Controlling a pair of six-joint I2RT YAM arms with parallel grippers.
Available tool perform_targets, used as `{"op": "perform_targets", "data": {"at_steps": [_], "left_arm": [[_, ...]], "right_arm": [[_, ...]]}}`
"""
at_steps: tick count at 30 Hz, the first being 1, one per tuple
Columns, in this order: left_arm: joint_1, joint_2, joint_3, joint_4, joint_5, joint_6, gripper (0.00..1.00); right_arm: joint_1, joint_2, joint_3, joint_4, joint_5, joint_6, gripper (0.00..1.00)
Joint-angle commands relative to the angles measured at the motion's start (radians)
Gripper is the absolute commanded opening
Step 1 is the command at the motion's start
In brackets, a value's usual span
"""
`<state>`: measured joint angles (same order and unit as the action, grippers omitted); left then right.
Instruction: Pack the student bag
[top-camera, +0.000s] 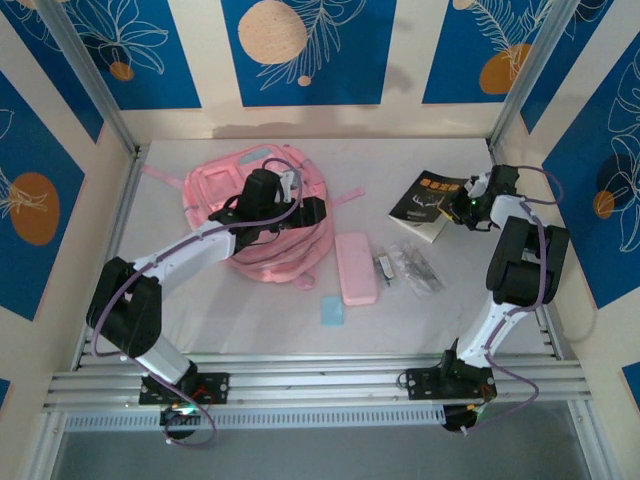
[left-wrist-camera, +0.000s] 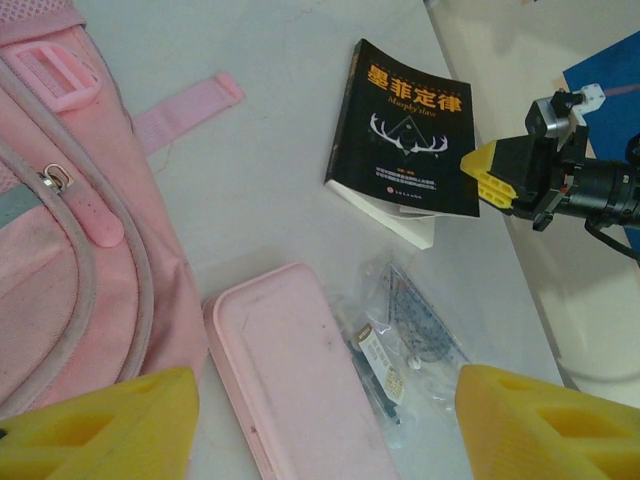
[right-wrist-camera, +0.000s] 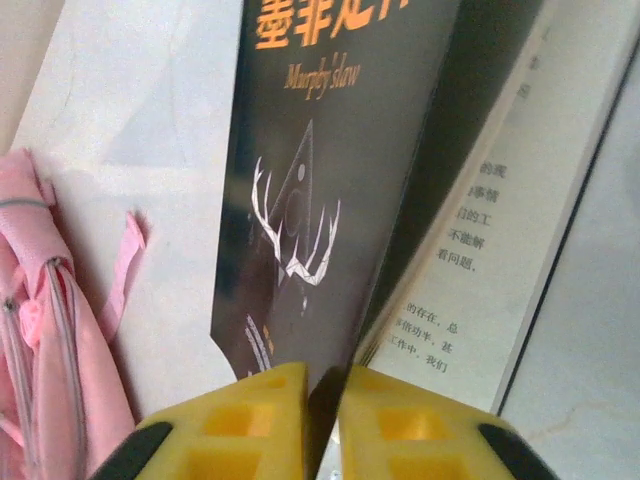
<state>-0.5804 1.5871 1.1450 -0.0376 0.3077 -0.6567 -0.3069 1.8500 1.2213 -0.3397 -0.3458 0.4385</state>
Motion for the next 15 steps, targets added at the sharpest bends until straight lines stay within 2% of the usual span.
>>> {"op": "perform_targets", "data": {"at_steps": [1,6,11,15], "left_arm": [[-0.011,-0.001,-0.014,0.022,0.019,-0.01,0.68],[-0.01,-0.006,-0.027,0.049,0.012,-0.019,0.69],[0.005,0.003,-0.032,0.11,0.005,-0.06,0.71],[0.031,0.017,-0.051,0.23,0.033,-0.151,0.72]], "right_arm": [[0.014,-0.011,0.004,0.031,-0.038,0.037,0.0],[0.048,-0.043,0.063,-0.022,-0.093,0.063,0.0],[0.161,-0.074,0.193,-0.154,-0.093,0.021,0.0],[0.245,-0.075,0.306,-0.255,-0.091,-0.01,0.0]]}}
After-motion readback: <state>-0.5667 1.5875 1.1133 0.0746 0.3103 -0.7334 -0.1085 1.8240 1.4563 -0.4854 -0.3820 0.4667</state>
